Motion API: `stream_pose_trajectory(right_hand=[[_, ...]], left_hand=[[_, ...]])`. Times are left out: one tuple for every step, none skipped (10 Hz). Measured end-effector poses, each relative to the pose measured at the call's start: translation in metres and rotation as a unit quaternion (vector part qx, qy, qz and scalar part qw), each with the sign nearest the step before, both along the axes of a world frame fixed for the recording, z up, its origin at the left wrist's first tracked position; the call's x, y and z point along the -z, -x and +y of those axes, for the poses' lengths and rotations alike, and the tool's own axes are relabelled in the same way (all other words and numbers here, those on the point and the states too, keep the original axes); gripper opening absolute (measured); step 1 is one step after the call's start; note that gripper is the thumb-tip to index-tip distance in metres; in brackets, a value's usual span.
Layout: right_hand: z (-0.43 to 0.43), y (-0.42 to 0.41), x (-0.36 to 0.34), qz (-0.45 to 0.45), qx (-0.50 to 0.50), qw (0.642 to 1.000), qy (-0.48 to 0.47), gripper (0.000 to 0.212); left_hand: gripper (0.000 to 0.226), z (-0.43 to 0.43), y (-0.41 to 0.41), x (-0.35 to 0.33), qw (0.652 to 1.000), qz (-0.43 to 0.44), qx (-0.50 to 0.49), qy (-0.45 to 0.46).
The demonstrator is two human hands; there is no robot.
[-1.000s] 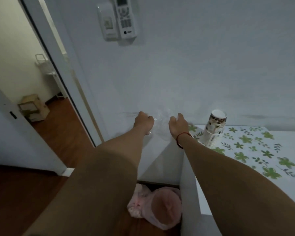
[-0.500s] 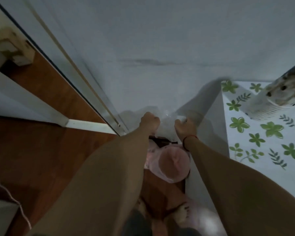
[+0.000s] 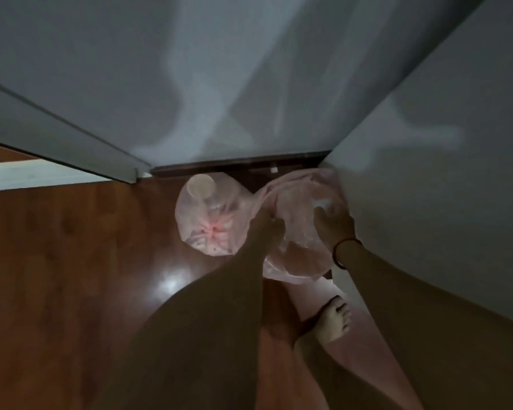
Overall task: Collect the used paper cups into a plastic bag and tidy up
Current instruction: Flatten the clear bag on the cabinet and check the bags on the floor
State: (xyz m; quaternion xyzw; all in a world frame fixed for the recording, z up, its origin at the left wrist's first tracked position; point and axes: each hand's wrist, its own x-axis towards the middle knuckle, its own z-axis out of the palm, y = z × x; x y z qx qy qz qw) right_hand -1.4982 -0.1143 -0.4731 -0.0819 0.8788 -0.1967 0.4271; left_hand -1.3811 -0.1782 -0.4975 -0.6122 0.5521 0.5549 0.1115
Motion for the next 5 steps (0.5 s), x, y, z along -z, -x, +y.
stream_pose_trajectory(right_hand=[[0.003,-0.002,0.054,-0.02,-0.005,1.0,-0.003,0.025],[0.003,-0.003,0.089,-0.012,0.009,1.0,-0.002,0.037],[0.002,-0.008,0.107,0.013,0.015,0.999,0.029,0.017],[0.002,-0.01,0.126,0.039,0.0,0.999,0.031,0.02],[0.005,-0.007,0.14,0.038,-0.039,0.998,0.009,0.025]], left_hand=[[0.036,0.006,-0.002,0.045,1.0,-0.001,0.002,-0.01],[0.037,0.006,-0.001,0.071,1.0,0.022,-0.015,-0.007],[0.037,0.01,0.004,0.092,0.999,-0.015,0.046,-0.017],[0.039,0.014,0.017,0.094,0.997,-0.061,0.045,-0.018],[0.035,0.017,0.02,0.094,0.989,-0.056,0.129,-0.034]])
